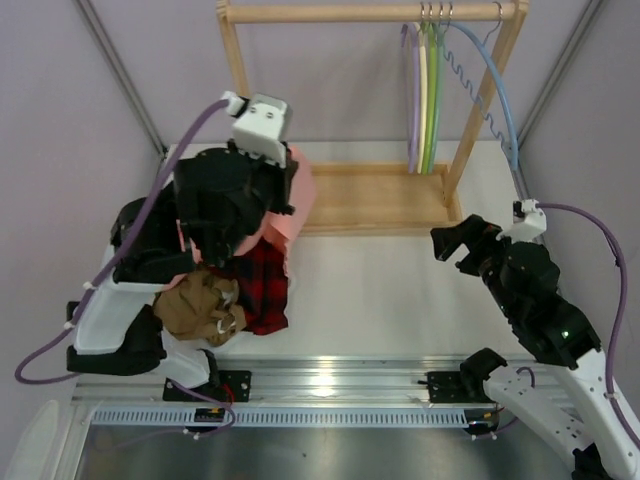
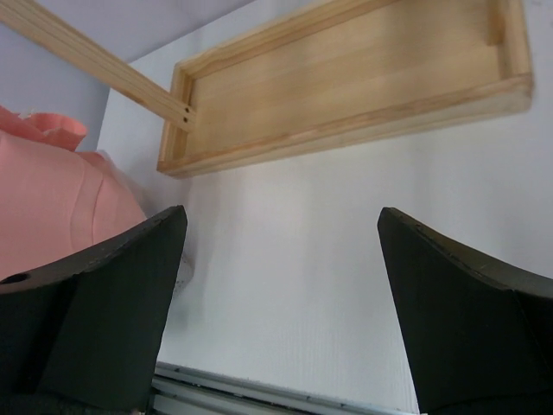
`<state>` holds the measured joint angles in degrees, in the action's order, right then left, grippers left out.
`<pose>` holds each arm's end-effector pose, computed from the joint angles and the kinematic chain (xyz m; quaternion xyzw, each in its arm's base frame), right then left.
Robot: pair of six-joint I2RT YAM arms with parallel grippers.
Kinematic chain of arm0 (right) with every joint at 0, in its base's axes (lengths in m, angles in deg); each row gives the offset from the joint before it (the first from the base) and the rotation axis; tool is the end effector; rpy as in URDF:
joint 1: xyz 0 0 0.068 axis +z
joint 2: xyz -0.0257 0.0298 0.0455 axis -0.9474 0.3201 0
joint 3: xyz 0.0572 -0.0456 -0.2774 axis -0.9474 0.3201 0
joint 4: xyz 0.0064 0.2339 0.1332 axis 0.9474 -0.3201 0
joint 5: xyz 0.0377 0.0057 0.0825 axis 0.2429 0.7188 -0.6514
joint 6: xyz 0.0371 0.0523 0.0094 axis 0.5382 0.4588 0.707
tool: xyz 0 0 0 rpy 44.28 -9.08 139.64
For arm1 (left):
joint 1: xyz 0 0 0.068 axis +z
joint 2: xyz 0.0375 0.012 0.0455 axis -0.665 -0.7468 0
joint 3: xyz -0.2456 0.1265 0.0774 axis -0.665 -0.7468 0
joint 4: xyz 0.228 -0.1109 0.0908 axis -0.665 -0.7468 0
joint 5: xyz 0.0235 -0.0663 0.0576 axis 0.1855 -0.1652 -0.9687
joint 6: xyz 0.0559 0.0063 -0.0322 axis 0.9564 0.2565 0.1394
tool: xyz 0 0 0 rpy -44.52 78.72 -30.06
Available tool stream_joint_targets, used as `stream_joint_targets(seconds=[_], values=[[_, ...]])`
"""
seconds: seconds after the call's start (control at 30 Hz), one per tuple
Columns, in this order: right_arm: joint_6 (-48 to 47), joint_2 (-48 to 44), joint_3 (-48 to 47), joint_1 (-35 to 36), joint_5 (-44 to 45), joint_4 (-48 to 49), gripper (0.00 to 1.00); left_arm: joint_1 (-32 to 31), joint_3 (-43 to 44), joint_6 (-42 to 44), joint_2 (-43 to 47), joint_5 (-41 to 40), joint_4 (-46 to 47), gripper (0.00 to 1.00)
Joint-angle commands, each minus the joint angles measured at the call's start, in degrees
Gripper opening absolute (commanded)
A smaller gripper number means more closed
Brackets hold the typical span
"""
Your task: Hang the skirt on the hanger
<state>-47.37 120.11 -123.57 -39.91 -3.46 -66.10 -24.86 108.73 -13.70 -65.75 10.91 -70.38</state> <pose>0.1161 0.0528 0.3926 0.1041 0.7737 0.2219 0.5842 0.1141 -0.1732 0.5972 0.1351 0.7493 -0.1195 0.6372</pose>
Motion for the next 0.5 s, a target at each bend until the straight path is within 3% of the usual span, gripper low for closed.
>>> stream_joint_targets(seconds=[0.0, 0.1, 0.2, 0.23, 0.47], values=[[3.6, -3.33, -0.53, -0.48, 5.29, -7.98, 0.99, -8.67, 6.03, 4.66, -3.02, -5.76, 9.46, 0.0], [4.84, -6.49, -0.53, -0.57, 5.64, -10.62, 0.99, -10.18, -0.11, 1.78, 0.14, -3.32, 12.1, 0.0], [5.28, -9.04, 0.34, -0.57, 3.02, -11.16, 0.99, -10.53, -13.45, -3.57, 6.71, 3.27, 15.44, 0.0], [4.41, -9.49, 0.79, -0.48, -0.39, -10.03, 0.99, -10.54, -22.19, -4.9, 8.39, 6.86, 16.24, 0.0], [7.29, -8.0, 10.44, -0.39, -17.0, 1.98, 0.99, -11.24, -50.8, -12.74, 19.74, 25.51, 31.87, 0.0]])
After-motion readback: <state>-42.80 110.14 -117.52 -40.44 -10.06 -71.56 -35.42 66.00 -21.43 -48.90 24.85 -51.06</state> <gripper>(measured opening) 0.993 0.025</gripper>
